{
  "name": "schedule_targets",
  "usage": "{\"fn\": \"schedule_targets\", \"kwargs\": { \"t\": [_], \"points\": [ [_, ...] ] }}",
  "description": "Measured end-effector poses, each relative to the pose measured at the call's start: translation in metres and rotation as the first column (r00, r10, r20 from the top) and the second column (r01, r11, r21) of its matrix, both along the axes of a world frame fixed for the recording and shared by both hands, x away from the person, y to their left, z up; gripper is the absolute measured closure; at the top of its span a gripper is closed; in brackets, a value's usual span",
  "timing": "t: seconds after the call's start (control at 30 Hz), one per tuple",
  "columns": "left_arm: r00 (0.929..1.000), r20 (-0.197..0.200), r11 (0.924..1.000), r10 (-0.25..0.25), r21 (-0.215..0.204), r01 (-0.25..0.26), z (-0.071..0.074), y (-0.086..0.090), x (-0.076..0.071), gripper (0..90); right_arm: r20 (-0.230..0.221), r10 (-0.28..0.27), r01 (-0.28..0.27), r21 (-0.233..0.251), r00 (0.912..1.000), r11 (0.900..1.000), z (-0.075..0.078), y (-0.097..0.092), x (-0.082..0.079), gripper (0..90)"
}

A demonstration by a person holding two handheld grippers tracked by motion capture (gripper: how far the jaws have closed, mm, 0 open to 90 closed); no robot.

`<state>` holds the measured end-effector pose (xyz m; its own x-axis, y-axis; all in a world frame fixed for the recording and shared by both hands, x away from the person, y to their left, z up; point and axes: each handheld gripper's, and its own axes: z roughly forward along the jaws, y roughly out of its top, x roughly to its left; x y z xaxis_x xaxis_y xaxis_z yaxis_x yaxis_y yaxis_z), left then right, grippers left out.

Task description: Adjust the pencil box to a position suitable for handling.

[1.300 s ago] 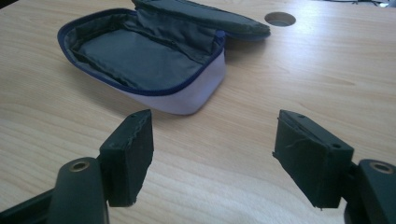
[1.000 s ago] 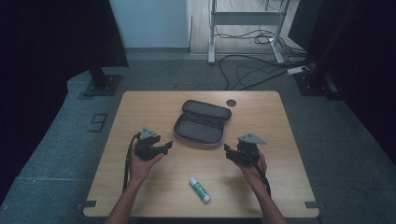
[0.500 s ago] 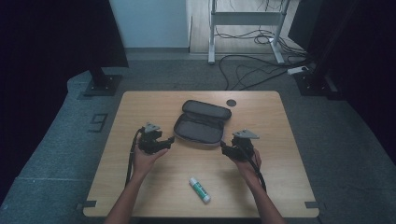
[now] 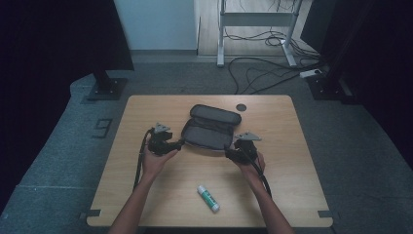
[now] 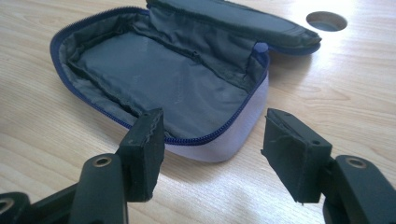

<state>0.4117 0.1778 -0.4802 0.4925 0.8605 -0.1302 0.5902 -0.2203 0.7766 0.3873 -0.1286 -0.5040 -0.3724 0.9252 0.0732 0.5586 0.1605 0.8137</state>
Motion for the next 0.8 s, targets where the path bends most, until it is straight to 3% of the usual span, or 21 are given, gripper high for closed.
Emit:
{"fn": "schedule_targets", "kwargs": {
  "t": [0.33,0.43,0.8],
  "points": [
    [0.9995,-0.015,0.9997,0.026,-0.003,-0.026,-0.01,-0.005,0.021,37.1,-0.03,-0.014,0.013,-0.016,0.9994,0.9998,-0.007,0.011,0.016,38.5],
    [0.9988,-0.037,0.9994,0.033,0.007,-0.033,-0.015,-0.007,0.03,37.1,-0.036,-0.03,0.03,-0.007,0.9989,0.9995,-0.01,0.012,0.023,39.9],
    [0.9988,-0.046,0.9987,0.016,0.048,-0.014,-0.019,-0.02,0.047,36.6,-0.074,-0.068,0.069,0.005,0.9949,0.9976,-0.02,0.004,0.034,40.7]
  ]
}}
